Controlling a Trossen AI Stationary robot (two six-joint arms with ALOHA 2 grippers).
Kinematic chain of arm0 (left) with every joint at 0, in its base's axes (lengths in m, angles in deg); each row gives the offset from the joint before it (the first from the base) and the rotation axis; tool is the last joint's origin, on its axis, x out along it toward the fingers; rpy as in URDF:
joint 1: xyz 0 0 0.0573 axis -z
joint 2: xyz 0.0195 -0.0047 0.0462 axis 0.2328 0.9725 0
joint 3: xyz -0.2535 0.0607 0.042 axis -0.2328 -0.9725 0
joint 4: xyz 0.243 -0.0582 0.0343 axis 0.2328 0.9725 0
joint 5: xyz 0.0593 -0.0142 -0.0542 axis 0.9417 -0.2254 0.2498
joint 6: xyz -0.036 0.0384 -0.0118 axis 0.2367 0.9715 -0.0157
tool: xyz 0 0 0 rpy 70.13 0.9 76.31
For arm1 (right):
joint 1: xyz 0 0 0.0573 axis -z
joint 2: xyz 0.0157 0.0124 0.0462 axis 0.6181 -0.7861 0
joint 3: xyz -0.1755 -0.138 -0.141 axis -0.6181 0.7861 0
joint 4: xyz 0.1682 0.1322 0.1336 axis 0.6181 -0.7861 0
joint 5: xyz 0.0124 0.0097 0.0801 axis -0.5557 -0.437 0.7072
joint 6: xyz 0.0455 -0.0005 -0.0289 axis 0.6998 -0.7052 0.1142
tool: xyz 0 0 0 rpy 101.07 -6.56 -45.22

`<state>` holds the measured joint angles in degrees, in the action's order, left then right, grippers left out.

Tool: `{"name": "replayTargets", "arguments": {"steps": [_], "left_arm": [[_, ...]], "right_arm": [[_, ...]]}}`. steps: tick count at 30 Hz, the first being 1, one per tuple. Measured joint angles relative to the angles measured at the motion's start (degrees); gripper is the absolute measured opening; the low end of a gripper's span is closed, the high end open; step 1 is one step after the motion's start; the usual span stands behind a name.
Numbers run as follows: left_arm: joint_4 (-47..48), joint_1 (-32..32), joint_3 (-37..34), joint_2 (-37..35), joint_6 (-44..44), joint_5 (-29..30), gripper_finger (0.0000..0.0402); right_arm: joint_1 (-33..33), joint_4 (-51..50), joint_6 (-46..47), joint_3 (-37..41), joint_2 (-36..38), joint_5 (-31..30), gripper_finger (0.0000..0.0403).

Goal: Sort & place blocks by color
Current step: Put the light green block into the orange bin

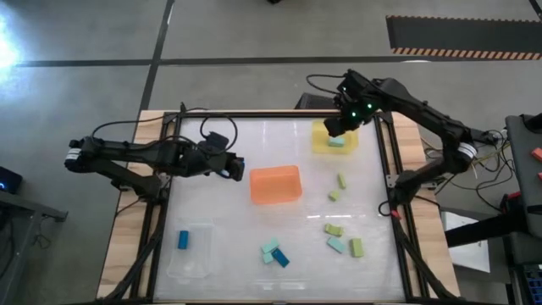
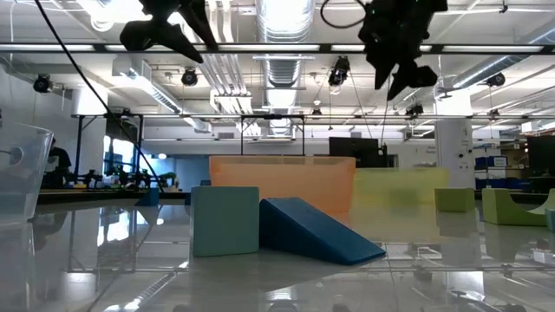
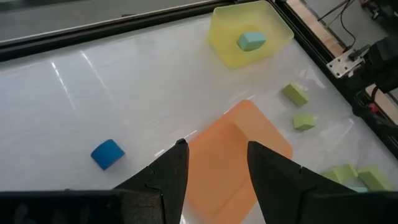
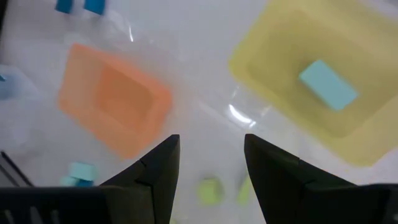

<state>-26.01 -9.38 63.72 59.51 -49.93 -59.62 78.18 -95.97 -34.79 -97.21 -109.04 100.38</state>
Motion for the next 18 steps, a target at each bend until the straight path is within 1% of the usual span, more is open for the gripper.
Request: {"name": "replayTargets", "arguments": {"steps": [8,14,18], "left_arm": [[-0.8,-0.4,0.0,-0.3,0.2,0.1,0.0148],[-1.1,-1.1,0.0,-0.3,0.4,0.3,0.0148],[-1.1,-1.3,0.0,-0.3,0.5,0.3,0.0148]], "right_arm": [[-7.7,-1.5,10.4,0.0,2.3,-2.2,0.0171],[-13.0,-2.0,14.7,0.1,1.3,-4.3,0.0171],[-16.0,-3.6,15.9,0.1,-0.4,-5.3,0.0171]]}}
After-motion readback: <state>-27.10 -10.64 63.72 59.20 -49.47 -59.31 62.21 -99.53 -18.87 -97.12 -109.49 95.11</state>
